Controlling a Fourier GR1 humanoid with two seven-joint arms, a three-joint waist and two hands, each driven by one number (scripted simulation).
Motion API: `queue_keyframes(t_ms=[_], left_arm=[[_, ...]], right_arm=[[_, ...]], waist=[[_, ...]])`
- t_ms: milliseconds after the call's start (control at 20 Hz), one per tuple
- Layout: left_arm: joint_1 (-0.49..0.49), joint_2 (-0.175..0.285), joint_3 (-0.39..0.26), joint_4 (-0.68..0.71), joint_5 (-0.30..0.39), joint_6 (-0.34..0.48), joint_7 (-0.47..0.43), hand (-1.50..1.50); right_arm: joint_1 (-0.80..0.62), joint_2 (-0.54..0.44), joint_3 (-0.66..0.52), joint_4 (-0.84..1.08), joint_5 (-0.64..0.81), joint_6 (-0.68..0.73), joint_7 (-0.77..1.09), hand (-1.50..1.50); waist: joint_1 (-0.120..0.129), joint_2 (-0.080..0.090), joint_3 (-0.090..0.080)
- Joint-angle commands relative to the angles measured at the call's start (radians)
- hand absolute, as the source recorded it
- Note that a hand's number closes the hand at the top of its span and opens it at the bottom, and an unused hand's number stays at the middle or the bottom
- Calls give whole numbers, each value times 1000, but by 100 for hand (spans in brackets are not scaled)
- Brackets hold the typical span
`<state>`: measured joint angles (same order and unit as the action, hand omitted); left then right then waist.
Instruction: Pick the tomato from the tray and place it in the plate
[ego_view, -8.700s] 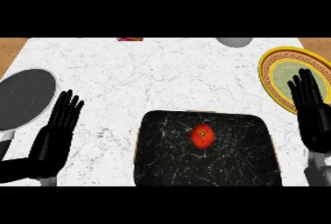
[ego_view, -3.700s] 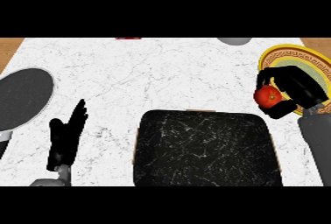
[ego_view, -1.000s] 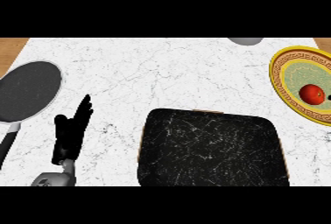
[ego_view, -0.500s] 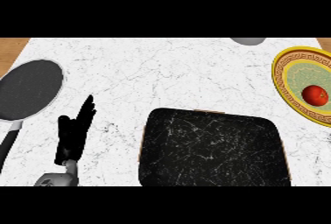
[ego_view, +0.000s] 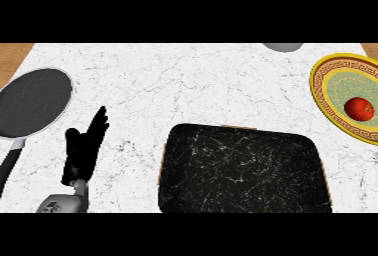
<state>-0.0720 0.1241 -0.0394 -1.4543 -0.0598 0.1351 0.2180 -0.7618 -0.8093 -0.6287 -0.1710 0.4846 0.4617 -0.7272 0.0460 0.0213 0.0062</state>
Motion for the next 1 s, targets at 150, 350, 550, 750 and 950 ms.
queue_keyframes(t_ms=[150,350,550,750,950], left_arm=[[5,-6,2,-10,3,-2,0,0],[21,-21,-23,-31,-20,14,5,0],[22,5,5,-30,0,-8,-10,0],[52,-18,-24,-24,-15,-6,-25,0],[0,-22,-12,-7,-6,-5,-9,0]], right_arm=[[27,28,15,0,6,-24,-55,-150],[46,-21,20,0,10,4,-78,-150],[67,-20,19,5,8,-32,-84,-150],[86,-39,20,14,10,-42,-82,-150],[116,-24,25,23,14,-66,-104,-150]], waist=[[7,1,0],[12,3,2],[9,2,1],[10,3,1],[9,8,3]])
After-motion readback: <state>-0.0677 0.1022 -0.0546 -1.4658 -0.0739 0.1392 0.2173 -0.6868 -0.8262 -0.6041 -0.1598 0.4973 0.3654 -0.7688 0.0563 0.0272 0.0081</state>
